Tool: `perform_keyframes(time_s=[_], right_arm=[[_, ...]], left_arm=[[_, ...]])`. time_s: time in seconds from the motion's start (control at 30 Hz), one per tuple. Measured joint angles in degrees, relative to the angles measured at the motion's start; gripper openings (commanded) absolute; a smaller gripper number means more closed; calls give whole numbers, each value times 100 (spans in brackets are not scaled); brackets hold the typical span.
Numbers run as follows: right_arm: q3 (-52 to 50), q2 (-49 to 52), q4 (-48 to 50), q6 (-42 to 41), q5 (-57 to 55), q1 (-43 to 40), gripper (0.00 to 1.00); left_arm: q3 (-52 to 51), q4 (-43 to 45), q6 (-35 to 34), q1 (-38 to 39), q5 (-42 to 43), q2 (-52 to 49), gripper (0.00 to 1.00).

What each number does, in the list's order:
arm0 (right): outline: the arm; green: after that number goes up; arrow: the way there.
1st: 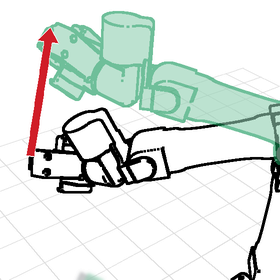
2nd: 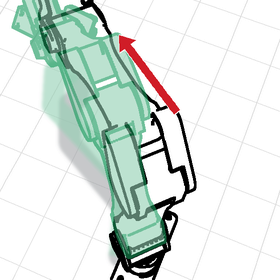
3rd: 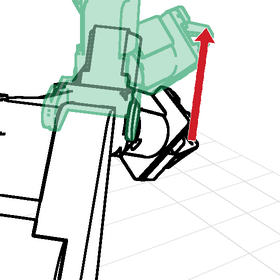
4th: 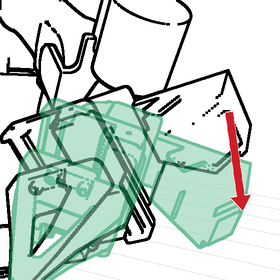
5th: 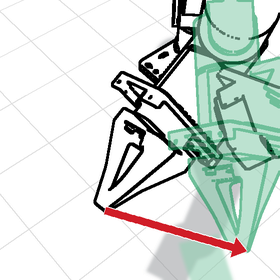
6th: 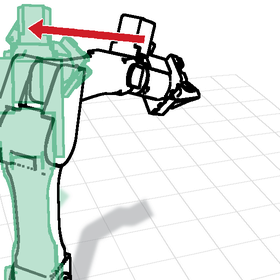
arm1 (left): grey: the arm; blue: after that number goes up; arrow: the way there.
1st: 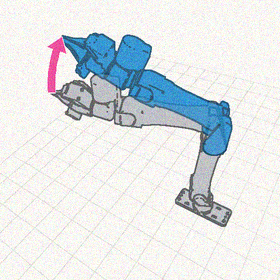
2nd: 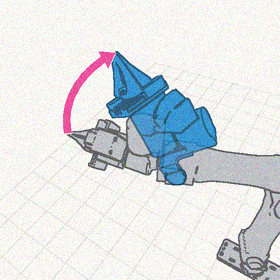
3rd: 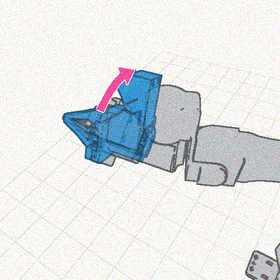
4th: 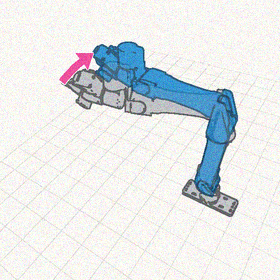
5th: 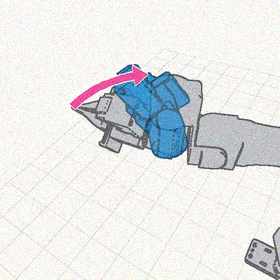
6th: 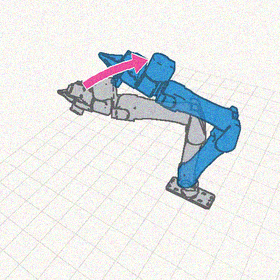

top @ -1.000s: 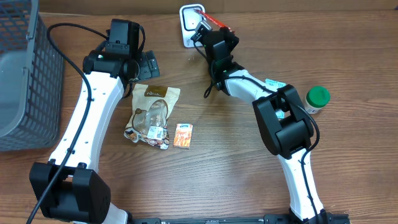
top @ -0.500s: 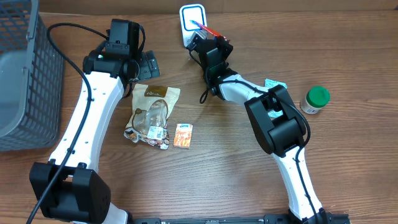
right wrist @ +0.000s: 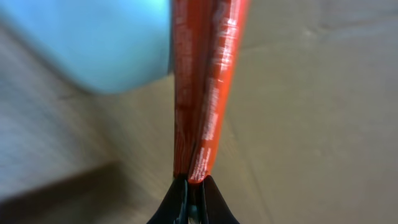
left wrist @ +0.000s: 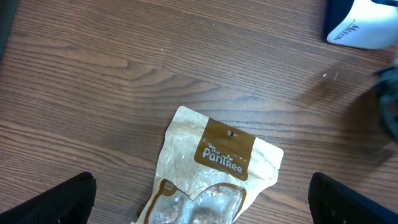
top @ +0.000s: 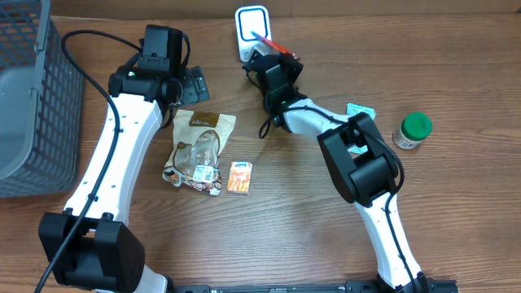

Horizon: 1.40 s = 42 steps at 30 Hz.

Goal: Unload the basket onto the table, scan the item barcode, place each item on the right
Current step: 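Hold the red stick in front of the white scanner, then carry the red stick right and drop it on the table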

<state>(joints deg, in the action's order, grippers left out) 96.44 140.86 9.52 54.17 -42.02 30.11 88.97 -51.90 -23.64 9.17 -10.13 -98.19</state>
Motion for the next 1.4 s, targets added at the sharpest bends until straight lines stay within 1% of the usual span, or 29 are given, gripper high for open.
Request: perform_keyframes(time_s=[0.13,0.2,0.33,0.37,0.4,0.5,0.53,0.63,0.73,0.8,0.9,0.97,1.0,1.03,1.07,1.1,1.13,1.3,1.4], right_arm=[[-2,-173,-393,-236,20,227,3],[-2,-557,-874,-525,72,337,3],[0,-1585,-2288,-1305,101,317,4],[0,-2122,-2983,-1744,98,262,3],[50,-2396,-3456,-2098,114,227,3],[116,-3281,-5517,-3650,120,129,3],[120,-3480,-6000,-4116,136,96,3],[142,-3840,-7766,-5716,382,-48,4],[63,-3845,-8714,-6863,857,-313,4],[-83,-3825,-8939,-7342,1163,-507,4],[-522,-3816,-8931,-7820,1491,-798,4],[-848,-3801,-8765,-8021,1628,-931,10],[-975,-3792,-8693,-8083,1665,-962,18],[-1091,-3792,-8616,-8144,1703,-979,36],[-1211,-3788,-8509,-8236,1744,-988,60],[-1303,-3783,-8417,-8240,1781,-986,70],[-1360,-3781,-8360,-8251,1797,-986,74],[-1554,-3773,-8008,-8286,1976,-988,76],[-1556,-3773,-7696,-8297,2507,-986,76]], left_arm=[[0,0,0,0,0,0,100],[0,0,0,0,0,0,100],[0,0,0,0,0,0,100],[0,-2,0,0,0,0,100],[0,2,0,0,-2,0,99],[0,0,0,0,4,0,100],[0,2,0,0,0,0,100],[0,-2,0,0,0,0,100],[0,0,0,0,0,0,100],[0,2,0,0,0,0,100],[0,2,0,0,0,0,100],[0,2,0,0,0,0,100],[0,2,0,0,0,0,100],[0,0,0,0,0,0,100],[0,2,0,0,0,0,100],[0,-2,0,0,0,0,100],[0,2,0,0,0,0,100],[0,2,0,0,0,0,100],[0,2,0,0,0,0,100]])
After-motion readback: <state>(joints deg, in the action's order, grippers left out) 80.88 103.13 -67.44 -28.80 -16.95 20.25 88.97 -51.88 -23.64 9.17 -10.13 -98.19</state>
